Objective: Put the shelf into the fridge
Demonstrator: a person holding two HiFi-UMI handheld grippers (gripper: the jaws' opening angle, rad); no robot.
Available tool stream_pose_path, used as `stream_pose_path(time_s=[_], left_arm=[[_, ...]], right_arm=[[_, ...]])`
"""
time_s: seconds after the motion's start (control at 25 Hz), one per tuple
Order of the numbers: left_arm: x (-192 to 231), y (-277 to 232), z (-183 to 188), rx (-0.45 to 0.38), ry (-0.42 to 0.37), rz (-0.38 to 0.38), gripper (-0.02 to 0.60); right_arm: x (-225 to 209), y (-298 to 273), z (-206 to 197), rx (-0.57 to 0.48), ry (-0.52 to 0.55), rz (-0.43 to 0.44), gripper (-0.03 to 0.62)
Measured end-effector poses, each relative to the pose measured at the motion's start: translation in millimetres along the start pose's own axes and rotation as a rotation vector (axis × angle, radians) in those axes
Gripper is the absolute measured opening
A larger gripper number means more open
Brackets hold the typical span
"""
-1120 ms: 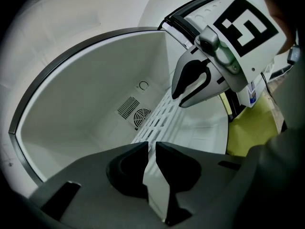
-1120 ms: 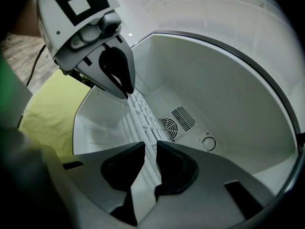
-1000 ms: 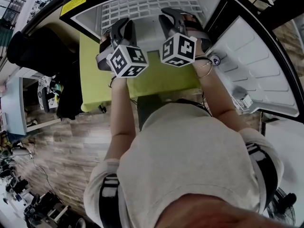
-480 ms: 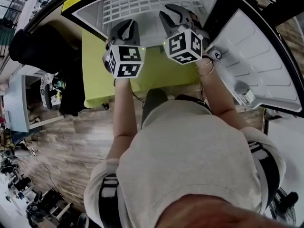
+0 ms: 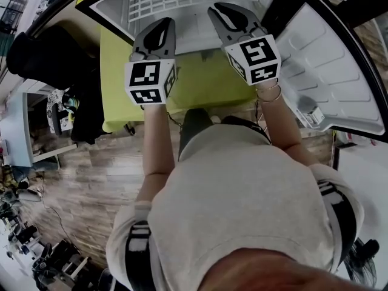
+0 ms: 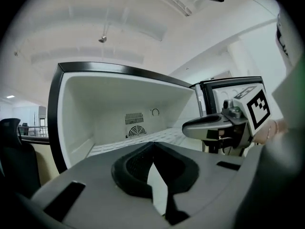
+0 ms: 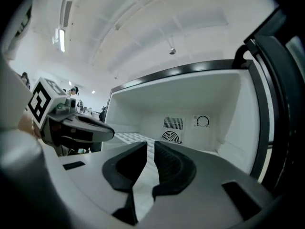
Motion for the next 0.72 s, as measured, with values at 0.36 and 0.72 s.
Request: stream_pose_path(time_s=[0.36, 0.72], left_arm=[[-23, 8, -9, -0.009, 0.085, -0.095, 0.011], [-42, 20, -28, 0.034, 0.119, -0.166, 0.011]], right_arm=[[19, 17, -6, -0.078, -0.153, 0.074, 0.011], [40, 35, -24, -0.047, -0.225, 0.091, 0.011]])
Point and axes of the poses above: the fingertips, and each gripper's own axes: y backward along the fingers, x to its left, z out of its top, the point moved 5 cm from there along y, backward along the fingers, and after that the axes turned 6 degrees about y, right-handed, at the moved point
